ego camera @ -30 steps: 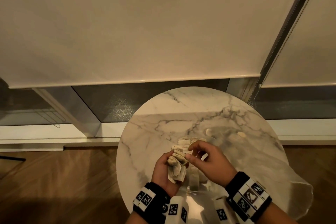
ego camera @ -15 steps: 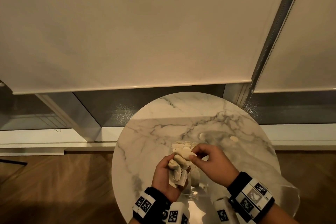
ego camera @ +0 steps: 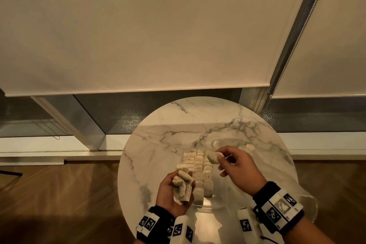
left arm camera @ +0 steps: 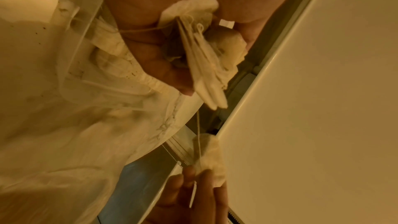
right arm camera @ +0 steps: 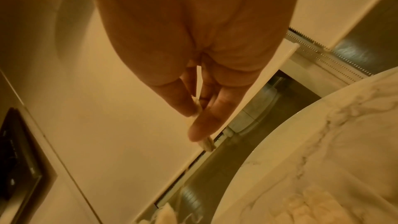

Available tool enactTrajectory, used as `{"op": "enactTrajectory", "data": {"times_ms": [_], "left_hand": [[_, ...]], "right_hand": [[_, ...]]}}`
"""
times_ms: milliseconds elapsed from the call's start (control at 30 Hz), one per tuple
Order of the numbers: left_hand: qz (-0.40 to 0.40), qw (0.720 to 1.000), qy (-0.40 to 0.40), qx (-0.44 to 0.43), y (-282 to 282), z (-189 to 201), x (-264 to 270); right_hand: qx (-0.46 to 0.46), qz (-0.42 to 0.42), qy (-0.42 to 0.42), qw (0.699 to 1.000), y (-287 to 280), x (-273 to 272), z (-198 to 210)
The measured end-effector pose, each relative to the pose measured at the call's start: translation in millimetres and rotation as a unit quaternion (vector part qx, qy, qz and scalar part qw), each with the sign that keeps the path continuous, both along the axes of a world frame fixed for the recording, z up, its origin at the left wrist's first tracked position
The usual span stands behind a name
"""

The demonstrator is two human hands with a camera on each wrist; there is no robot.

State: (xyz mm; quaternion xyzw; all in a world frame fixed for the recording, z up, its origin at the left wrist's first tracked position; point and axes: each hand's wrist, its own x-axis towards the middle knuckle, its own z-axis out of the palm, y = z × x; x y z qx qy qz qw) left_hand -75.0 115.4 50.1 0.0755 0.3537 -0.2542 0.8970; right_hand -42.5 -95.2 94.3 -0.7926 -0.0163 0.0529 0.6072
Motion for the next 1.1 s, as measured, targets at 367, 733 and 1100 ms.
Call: {"op": "enactTrajectory", "data": {"times_ms": [367, 733, 1100], "left_hand": [[0.007, 0.999, 0.022, -0.024, 35.3, -8.7, -10.9], [-0.012, 0.996, -0.029, -0.086, 69.8, -3.6, -2.8], [-0.034, 0.99, -0.028, -0.134, 104.8, -10.1, 13.4]], "right_hand": [[-0.158, -0.023, 0.054, 0.986, 2.5, -3.6, -63.4], [-0.317, 0.045, 0.139, 0.937, 18.9, -1.0, -105.4], [-0.447, 0.128, 0.244, 0.851, 44.6, 18.3, -129.0]]}}
